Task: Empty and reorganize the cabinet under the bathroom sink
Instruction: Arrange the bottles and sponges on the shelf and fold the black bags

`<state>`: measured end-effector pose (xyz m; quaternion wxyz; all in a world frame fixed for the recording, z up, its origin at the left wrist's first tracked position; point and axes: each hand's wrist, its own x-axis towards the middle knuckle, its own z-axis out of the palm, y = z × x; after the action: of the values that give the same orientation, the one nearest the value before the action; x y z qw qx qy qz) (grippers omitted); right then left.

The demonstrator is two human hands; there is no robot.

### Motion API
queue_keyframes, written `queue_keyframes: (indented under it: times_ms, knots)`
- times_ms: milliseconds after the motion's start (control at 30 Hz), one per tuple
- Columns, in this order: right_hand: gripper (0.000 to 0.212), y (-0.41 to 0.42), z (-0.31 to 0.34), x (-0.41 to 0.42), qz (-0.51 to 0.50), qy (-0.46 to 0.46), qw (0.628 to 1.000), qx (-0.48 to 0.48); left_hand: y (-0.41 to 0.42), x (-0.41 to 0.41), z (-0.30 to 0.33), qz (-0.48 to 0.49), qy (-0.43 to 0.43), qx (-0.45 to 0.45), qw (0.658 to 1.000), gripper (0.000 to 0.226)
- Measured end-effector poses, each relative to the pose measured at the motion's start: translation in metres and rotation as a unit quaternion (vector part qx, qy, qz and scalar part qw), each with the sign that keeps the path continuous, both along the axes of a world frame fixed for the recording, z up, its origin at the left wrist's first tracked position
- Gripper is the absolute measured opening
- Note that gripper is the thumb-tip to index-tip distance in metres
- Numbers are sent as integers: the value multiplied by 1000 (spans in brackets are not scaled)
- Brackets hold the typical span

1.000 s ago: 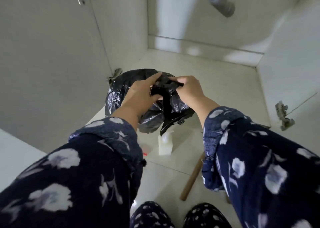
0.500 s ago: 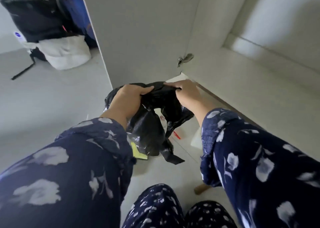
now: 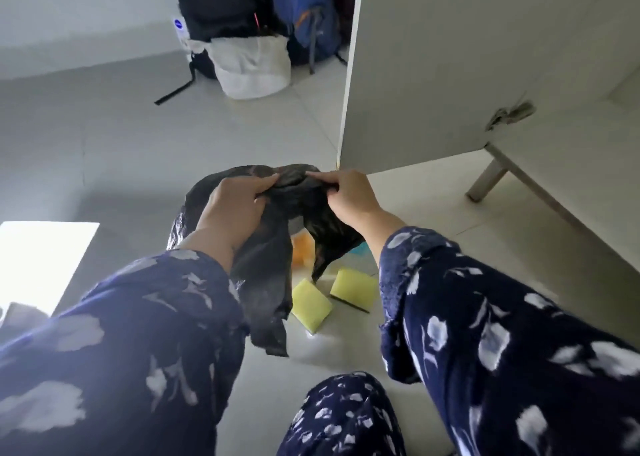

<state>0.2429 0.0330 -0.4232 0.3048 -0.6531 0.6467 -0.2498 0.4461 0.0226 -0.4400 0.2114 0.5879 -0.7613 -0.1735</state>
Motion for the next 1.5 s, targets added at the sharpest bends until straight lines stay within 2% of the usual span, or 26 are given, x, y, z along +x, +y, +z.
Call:
queue_keyframes:
  times_ms: [167,300,433,533,633,867,1033,1133,1233,1367,1500]
  knots:
    - [52,2,-44,37,48,-4,997,54,12,21,-45,46,39,65,996,52]
    - [53,1,-78,65,88,1,994,65,27,45,-75,124,81,95,984,57]
    - [55,-2,-104,91,155,23,983,91,43,70,-105,137,55,118,982,62]
    - [59,-3,-115,102,178,55,977,99,49,73,-116,142,42,125,981,58]
    - [55,-3,-118,101,206,96,967,114,45,73,-117,134,42,165,976,53]
    - [60,-9,-92,96,218,111,964,105,37,73,-91,164,22,194,967,47]
    - [43,-11,-75,87,192,80,973,95,36,53,-66,194,34,188,962,45]
    - [43,-13,-63,87,189,26,978,85,45,49,-54,236,58,171,955,45]
    - [45,-21,-44,96,213,21,976,41,49,53,-40,286,72,144,945,44]
    - [45,-32,-20,110,243,18,970,4,56,45,-1,318,88,92,940,31]
    - [43,-28,-5,117,278,1,960,-19,73,43,19,353,80,62,930,32]
